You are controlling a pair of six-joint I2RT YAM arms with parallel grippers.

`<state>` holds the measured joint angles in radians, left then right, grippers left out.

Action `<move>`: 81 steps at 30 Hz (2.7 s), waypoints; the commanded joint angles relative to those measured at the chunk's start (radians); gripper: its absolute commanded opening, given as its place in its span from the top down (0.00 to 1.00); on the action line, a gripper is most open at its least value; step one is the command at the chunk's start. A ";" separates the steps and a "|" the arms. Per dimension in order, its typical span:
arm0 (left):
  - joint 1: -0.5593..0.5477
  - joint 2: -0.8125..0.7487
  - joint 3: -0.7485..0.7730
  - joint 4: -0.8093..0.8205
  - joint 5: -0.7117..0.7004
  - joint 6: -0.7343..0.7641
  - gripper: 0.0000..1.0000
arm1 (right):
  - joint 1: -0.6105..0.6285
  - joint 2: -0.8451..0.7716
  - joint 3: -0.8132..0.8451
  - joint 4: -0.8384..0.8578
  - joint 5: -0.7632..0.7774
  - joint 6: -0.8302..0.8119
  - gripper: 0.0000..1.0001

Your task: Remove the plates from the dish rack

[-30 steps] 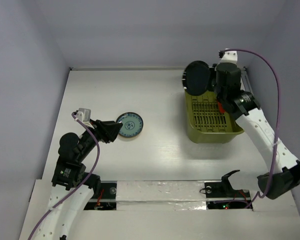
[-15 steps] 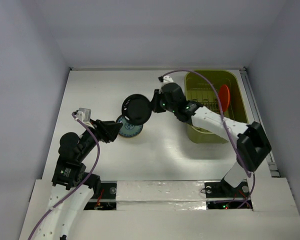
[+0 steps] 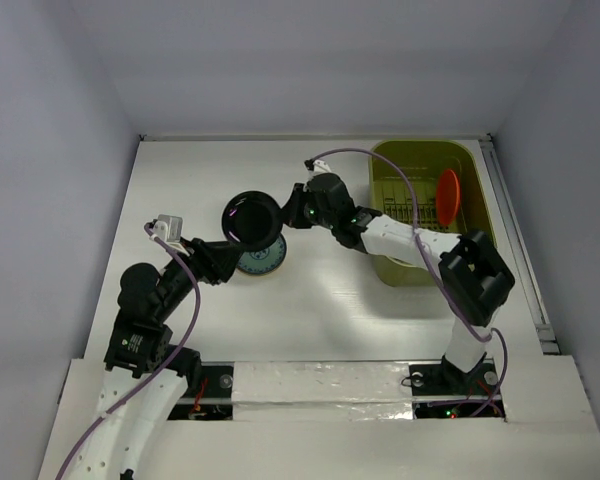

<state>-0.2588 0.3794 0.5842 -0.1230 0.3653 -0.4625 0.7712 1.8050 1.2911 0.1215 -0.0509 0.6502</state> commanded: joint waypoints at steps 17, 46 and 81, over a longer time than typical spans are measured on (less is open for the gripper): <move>0.006 0.004 0.008 0.052 0.012 -0.004 0.54 | 0.030 0.100 -0.003 -0.022 0.009 0.011 0.68; 0.006 -0.024 0.008 0.049 0.009 -0.004 0.89 | -0.475 -0.507 -0.196 -0.485 0.847 -0.345 0.39; -0.031 -0.027 0.012 0.046 0.006 -0.001 0.68 | -0.639 -0.288 -0.033 -0.513 0.778 -0.420 0.91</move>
<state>-0.2863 0.3557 0.5842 -0.1169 0.3653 -0.4660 0.1307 1.5768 1.1790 -0.3840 0.6945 0.2481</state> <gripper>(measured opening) 0.316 0.163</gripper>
